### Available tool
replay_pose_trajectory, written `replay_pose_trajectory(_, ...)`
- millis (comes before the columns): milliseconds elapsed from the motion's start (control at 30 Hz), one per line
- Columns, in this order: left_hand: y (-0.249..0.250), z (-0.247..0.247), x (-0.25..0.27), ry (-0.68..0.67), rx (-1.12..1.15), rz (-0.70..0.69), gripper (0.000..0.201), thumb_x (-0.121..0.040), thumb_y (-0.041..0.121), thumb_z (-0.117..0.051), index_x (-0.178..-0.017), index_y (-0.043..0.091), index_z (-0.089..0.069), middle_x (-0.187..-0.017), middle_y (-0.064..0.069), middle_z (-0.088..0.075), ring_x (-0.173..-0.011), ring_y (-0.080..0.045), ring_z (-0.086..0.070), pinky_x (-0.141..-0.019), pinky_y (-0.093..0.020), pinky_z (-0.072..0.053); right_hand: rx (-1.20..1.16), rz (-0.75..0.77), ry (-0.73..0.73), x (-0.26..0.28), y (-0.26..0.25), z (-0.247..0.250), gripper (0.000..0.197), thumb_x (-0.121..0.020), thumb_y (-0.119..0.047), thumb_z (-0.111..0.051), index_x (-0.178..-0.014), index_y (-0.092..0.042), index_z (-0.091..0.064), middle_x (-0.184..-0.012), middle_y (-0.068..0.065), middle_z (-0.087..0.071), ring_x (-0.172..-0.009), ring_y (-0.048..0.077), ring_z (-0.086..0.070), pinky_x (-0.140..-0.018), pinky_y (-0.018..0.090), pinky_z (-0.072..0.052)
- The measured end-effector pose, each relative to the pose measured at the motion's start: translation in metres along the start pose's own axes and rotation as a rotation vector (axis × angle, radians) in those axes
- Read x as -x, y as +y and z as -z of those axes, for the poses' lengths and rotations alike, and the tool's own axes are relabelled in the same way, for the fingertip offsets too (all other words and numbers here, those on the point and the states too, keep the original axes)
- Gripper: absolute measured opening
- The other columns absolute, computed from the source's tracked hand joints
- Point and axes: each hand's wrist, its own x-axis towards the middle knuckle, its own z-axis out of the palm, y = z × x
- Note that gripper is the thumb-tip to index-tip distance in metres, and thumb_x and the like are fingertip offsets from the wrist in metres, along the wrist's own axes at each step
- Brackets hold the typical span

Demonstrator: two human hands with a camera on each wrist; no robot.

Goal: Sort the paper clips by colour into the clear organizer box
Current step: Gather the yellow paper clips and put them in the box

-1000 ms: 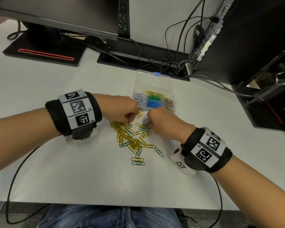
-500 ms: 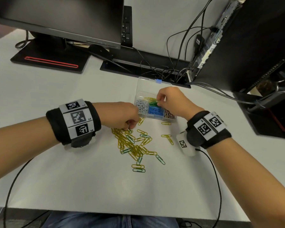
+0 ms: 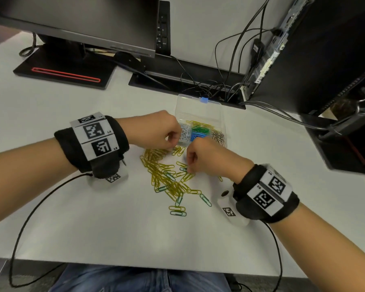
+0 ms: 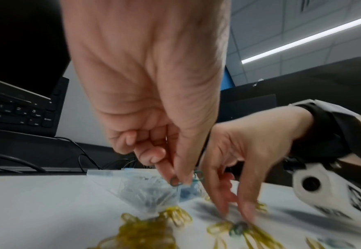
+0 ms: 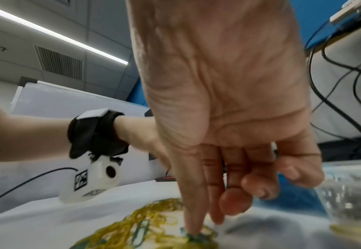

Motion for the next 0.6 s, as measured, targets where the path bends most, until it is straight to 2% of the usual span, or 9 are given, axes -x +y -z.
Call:
replay_pose_trajectory(33,0.0,0.003,-0.003,0.039,0.005,0.015,0.005,-0.082,0.016,-0.064,-0.078,0.018,-0.065,-0.065,0.012,-0.055,-0.058,-0.004,-0.048,-0.057,-0.01,-0.034,-0.002,-0.001,-0.009,0.0,-0.001,-0.002,0.015,-0.076,-0.015,-0.075,-0.077,-0.017,-0.06,-0.08,0.001,-0.061,-0.077,0.02,-0.059,-0.069,0.033,-0.051)
replay_pose_trajectory(100,0.0,0.009,-0.011,0.07,0.031,0.047,0.003,-0.081,0.014,-0.067,-0.08,0.017,-0.068,-0.063,0.015,-0.053,-0.057,-0.001,-0.047,-0.054,-0.008,-0.034,-0.005,0.001,-0.028,-0.001,-0.002,-0.005,0.013,-0.079,-0.013,-0.072,-0.078,-0.016,-0.06,-0.081,0.001,-0.06,-0.077,0.02,-0.059,-0.067,0.029,-0.047)
replay_pose_trajectory(200,0.0,0.013,-0.024,0.075,0.147,0.07,0.005,-0.08,0.013,-0.071,-0.085,0.015,-0.07,-0.069,0.015,-0.058,-0.059,0.0,-0.051,-0.056,-0.004,-0.038,0.002,0.009,-0.055,0.0,-0.002,-0.005,0.011,-0.083,-0.012,-0.067,-0.081,-0.015,-0.057,-0.084,0.001,-0.057,-0.077,0.018,-0.054,-0.066,0.028,-0.041)
replay_pose_trajectory(300,-0.001,0.016,-0.033,0.079,0.272,0.071,0.008,-0.08,0.012,-0.072,-0.088,0.014,-0.07,-0.074,0.012,-0.064,-0.063,0.001,-0.057,-0.057,-0.005,-0.041,0.056,0.03,-0.053,0.002,-0.001,-0.006,0.005,-0.086,-0.012,-0.06,-0.085,-0.008,-0.057,-0.087,0.006,-0.057,-0.078,0.02,-0.052,-0.066,0.03,-0.043)
replay_pose_trajectory(400,-0.001,0.016,-0.042,0.123,0.342,0.068,0.008,-0.081,0.01,-0.072,-0.088,0.013,-0.071,-0.077,0.009,-0.066,-0.064,0.004,-0.058,-0.058,-0.004,-0.042,0.119,0.03,-0.044,0.004,0.002,-0.008,0.018,-0.09,-0.009,-0.05,-0.072,-0.011,-0.047,-0.075,0.003,-0.048,-0.073,0.022,-0.047,-0.058,0.029,-0.037)
replay_pose_trajectory(433,-0.001,0.015,-0.045,0.153,0.345,0.072,0.008,-0.081,0.01,-0.072,-0.088,0.012,-0.071,-0.078,0.006,-0.067,-0.064,0.002,-0.058,-0.058,-0.003,-0.042,0.132,0.028,-0.041,0.005,0.003,-0.008,0.02,-0.09,-0.008,-0.047,-0.07,-0.011,-0.047,-0.074,0.004,-0.048,-0.072,0.023,-0.047,-0.058,0.03,-0.038)
replay_pose_trajectory(533,0.004,0.015,-0.058,0.224,0.295,0.072,0.007,-0.082,0.009,-0.071,-0.088,0.01,-0.07,-0.077,0.004,-0.066,-0.062,0.0,-0.055,-0.058,-0.002,-0.04,0.134,0.032,0.001,0.007,0.01,-0.002,0.015,-0.088,-0.005,-0.047,-0.08,-0.001,-0.059,-0.082,0.014,-0.058,-0.075,0.027,-0.054,-0.067,0.041,-0.046)
replay_pose_trajectory(600,0.008,0.015,-0.068,0.237,0.224,0.071,0.006,-0.082,0.008,-0.07,-0.088,0.009,-0.071,-0.078,0.003,-0.067,-0.062,-0.001,-0.054,-0.06,-0.002,-0.039,0.108,0.0,0.076,0.008,0.017,0.007,0.015,-0.086,-0.005,-0.049,-0.076,-0.005,-0.06,-0.081,0.012,-0.061,-0.076,0.028,-0.057,-0.068,0.041,-0.048)
